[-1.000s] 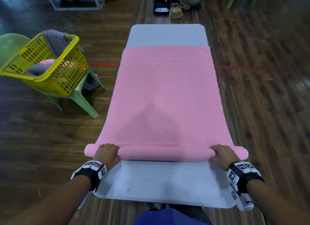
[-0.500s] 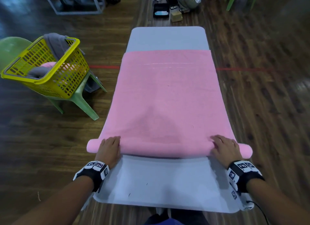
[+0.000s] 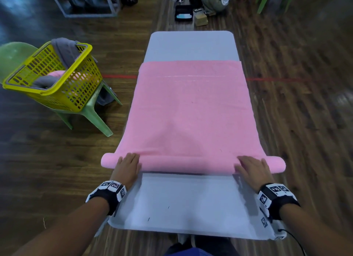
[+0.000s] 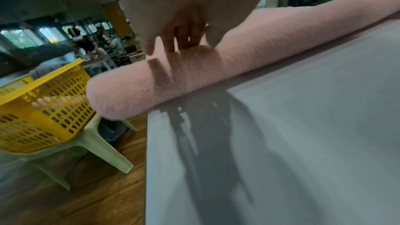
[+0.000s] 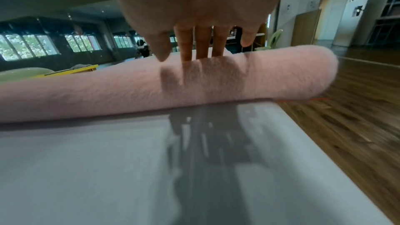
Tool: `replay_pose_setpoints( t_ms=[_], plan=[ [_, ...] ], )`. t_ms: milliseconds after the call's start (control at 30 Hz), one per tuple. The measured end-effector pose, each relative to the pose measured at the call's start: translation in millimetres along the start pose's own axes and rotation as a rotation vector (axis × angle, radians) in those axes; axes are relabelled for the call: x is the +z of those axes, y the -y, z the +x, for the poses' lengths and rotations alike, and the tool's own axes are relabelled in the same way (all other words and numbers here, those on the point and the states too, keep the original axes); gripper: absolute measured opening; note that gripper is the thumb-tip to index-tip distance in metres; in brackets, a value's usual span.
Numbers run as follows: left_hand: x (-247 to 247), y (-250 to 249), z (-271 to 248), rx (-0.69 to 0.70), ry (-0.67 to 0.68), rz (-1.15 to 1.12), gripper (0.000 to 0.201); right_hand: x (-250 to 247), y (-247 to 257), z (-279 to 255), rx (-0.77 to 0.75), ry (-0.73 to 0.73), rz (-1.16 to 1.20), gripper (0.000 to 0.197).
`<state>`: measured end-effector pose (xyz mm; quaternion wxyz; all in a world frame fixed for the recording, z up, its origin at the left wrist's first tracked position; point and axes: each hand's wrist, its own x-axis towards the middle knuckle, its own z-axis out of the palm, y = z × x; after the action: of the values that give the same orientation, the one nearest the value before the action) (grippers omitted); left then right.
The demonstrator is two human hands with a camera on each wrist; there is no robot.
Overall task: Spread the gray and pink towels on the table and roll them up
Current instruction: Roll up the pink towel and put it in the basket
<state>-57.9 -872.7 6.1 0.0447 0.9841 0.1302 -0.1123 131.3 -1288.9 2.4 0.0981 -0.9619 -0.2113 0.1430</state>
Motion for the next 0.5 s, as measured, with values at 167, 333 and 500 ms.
replay_pose_setpoints(
  t_ms=[167,333,500],
  plan=[
    [9,-1,-18,0.018,0.119,0.043,0.039,11,-5,-21,-0.02,0.147,-0.106,0.052],
    [-3,2,-4,-0.009,0.05,0.007,0.032,-8,3,-5,0.026,0.141,-0.12,0.041],
    [0,1,-1,0.005,0.051,0.007,0.05,0,4,-5,0.031,0.136,-0.013,0.048]
  ],
)
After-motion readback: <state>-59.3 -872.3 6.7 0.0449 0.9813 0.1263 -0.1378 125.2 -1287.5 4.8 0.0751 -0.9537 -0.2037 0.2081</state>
